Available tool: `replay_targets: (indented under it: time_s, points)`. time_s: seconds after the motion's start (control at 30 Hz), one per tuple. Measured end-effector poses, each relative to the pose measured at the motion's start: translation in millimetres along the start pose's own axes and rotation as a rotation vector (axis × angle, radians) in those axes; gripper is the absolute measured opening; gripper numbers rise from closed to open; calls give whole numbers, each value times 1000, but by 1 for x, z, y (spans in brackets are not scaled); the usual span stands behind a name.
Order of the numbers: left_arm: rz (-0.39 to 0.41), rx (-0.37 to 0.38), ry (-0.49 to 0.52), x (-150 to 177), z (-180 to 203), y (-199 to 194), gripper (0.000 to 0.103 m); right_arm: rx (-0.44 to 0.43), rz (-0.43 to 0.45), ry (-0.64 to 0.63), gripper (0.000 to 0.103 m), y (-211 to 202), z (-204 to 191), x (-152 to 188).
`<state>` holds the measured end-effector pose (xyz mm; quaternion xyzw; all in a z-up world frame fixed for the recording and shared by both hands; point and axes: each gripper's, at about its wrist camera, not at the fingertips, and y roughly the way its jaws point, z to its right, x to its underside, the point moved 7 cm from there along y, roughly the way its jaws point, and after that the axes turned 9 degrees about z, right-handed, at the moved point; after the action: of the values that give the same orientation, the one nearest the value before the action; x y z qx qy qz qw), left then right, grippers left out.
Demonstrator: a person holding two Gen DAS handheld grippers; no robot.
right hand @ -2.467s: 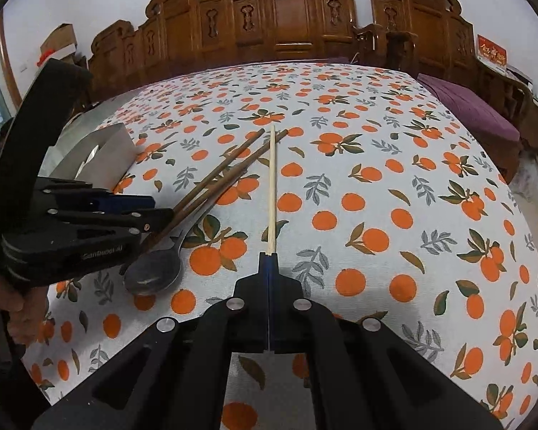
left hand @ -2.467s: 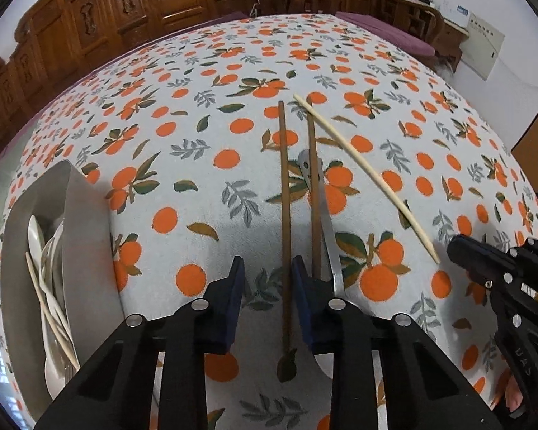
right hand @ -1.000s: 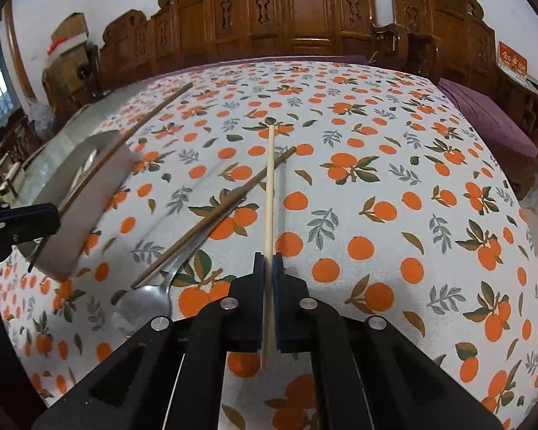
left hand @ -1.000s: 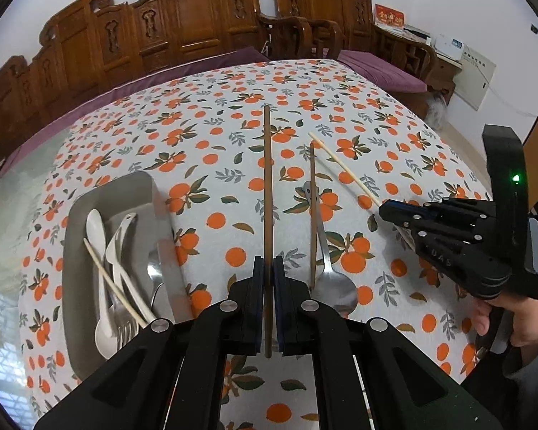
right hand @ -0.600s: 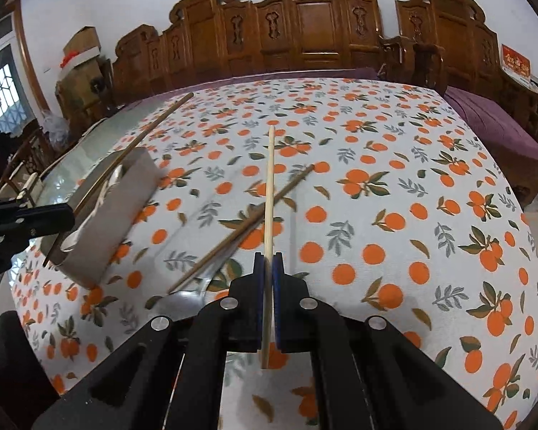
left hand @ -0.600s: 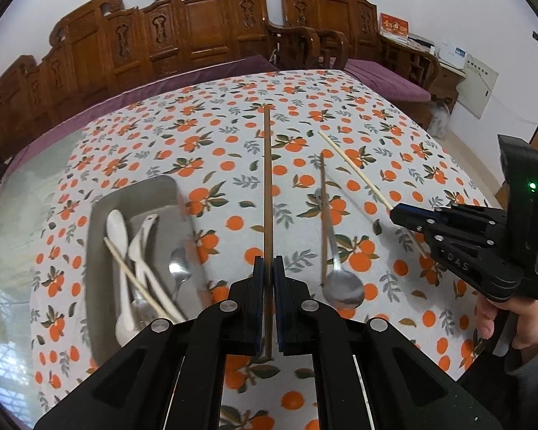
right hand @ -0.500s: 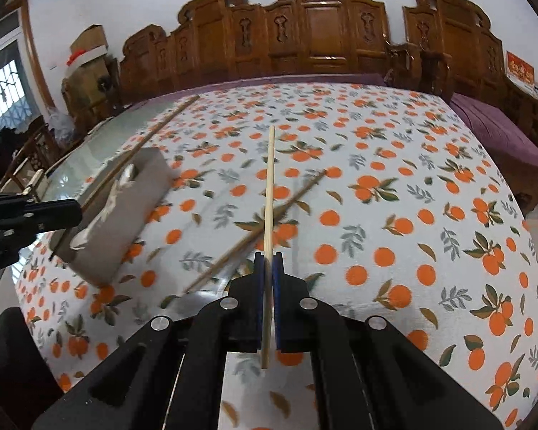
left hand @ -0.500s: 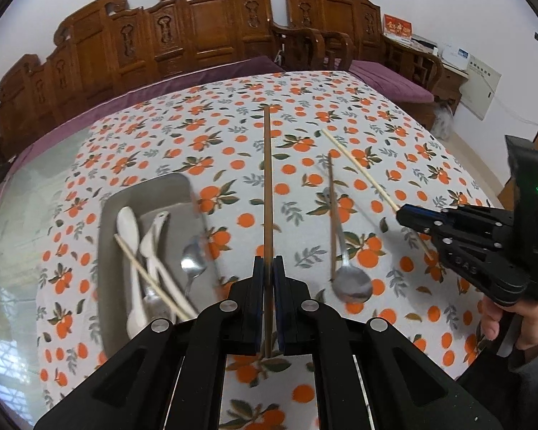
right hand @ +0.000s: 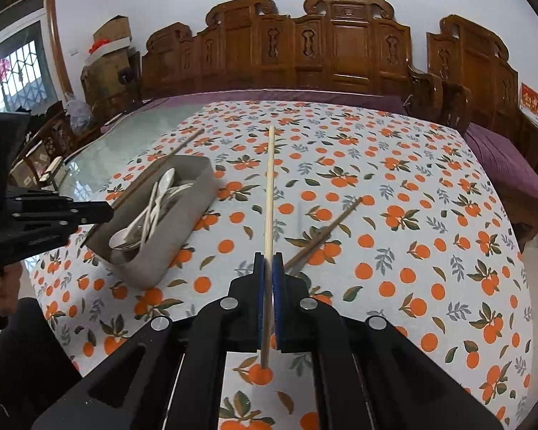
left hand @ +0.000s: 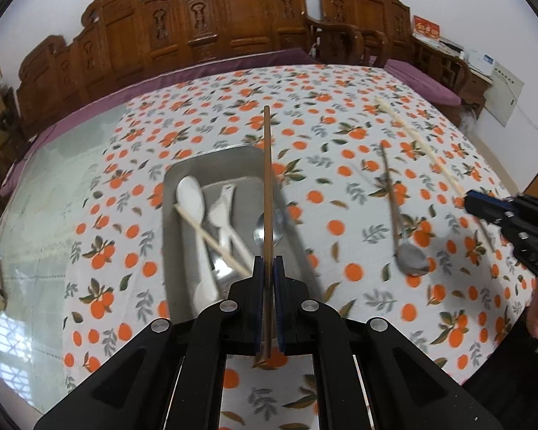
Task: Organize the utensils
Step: 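Carry the dark chopstick into the tray and open the left gripper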
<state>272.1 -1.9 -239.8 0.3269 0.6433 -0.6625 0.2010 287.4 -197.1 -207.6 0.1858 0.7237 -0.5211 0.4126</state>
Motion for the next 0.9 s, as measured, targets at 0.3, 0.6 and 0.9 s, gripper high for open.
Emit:
replay_targets:
  time_s: [0.3,0.6,0.9]
  points:
    - [-69,-30,-14,18,-31,25,4,-24,-3,-50,6,-1,-29,-11]
    - [-103,-21,-18,22,-36,40,5,-51,-19,-76,6,5,-53,-12]
    - [-53,-12,-16,15,-41,21,13,-66,-38,-89,6,7,-73,-9]
